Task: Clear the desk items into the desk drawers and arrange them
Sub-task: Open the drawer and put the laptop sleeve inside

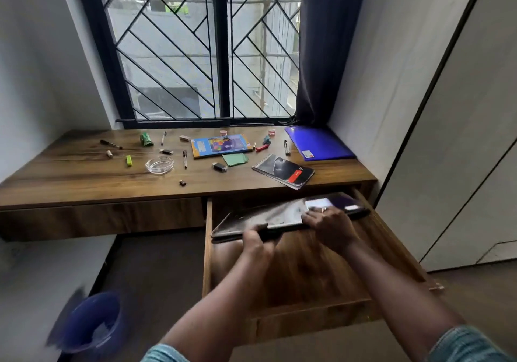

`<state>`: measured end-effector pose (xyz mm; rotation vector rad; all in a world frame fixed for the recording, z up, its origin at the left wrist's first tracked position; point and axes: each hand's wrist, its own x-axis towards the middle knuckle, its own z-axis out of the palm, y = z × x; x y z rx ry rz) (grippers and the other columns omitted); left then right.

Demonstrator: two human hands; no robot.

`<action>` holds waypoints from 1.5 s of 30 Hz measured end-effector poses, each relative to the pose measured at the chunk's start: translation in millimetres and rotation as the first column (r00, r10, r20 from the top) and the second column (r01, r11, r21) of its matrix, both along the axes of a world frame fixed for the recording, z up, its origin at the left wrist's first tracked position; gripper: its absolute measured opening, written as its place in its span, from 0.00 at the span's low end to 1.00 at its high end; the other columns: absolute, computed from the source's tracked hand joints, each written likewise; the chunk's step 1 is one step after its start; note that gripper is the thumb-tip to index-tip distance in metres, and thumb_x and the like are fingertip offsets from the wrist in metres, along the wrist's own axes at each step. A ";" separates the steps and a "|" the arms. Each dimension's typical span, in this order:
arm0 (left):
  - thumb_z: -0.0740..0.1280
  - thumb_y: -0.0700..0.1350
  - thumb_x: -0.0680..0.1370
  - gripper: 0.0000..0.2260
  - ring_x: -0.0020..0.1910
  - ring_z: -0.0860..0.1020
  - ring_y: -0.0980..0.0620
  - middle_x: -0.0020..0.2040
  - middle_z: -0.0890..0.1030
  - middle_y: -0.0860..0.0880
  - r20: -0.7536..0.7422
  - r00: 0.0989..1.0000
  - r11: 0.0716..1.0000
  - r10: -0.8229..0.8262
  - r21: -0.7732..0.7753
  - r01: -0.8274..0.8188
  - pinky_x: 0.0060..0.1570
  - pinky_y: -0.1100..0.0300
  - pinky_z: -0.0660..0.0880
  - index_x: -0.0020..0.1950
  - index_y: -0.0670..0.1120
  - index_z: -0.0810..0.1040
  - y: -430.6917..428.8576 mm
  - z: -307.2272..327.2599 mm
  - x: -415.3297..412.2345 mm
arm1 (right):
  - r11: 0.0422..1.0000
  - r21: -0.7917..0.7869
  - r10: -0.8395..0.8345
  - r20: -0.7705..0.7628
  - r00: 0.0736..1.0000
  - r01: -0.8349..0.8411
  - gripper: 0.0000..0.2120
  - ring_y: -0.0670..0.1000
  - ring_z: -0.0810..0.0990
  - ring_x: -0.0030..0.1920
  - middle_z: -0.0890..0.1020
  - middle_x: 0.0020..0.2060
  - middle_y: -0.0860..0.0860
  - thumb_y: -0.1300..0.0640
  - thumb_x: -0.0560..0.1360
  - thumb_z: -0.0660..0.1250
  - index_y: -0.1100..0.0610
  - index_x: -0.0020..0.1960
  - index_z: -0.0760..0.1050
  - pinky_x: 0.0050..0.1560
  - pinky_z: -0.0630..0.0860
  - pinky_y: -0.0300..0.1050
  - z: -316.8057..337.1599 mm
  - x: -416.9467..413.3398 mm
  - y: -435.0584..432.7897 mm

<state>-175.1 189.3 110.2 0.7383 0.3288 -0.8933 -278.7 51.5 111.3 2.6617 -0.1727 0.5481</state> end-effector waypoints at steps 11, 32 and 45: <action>0.53 0.33 0.58 0.05 0.34 0.68 0.47 0.24 0.72 0.43 -0.120 0.979 0.981 0.166 0.124 -0.151 0.39 0.52 0.70 0.28 0.39 0.67 -53.0 -105.0 43.3 | 0.970 0.222 0.132 -0.145 0.981 -0.097 0.17 0.49 0.86 0.45 0.86 0.40 0.50 0.59 0.68 0.57 0.56 0.42 0.84 0.48 0.81 0.46 -105.1 36.0 -50.9; 0.62 0.31 0.77 0.05 0.38 0.74 0.46 0.36 0.79 0.42 -0.163 0.985 0.897 0.049 0.440 0.028 0.43 0.56 0.77 0.48 0.39 0.74 -77.9 -171.4 90.8 | 0.852 0.521 0.340 -0.501 0.796 -0.037 0.23 0.47 0.84 0.50 0.84 0.52 0.42 0.50 0.67 0.53 0.48 0.62 0.64 0.48 0.80 0.42 -178.9 98.3 -117.6; 0.61 0.28 0.78 0.04 0.15 0.76 0.51 0.35 0.74 0.42 -0.016 0.996 0.694 0.084 0.718 -0.047 0.15 0.64 0.73 0.47 0.34 0.71 -77.9 -183.9 92.0 | 0.832 0.555 0.350 -0.491 0.797 -0.024 0.44 0.45 0.83 0.53 0.82 0.56 0.40 0.50 0.64 0.55 0.50 0.77 0.40 0.48 0.80 0.41 -216.4 107.3 -130.8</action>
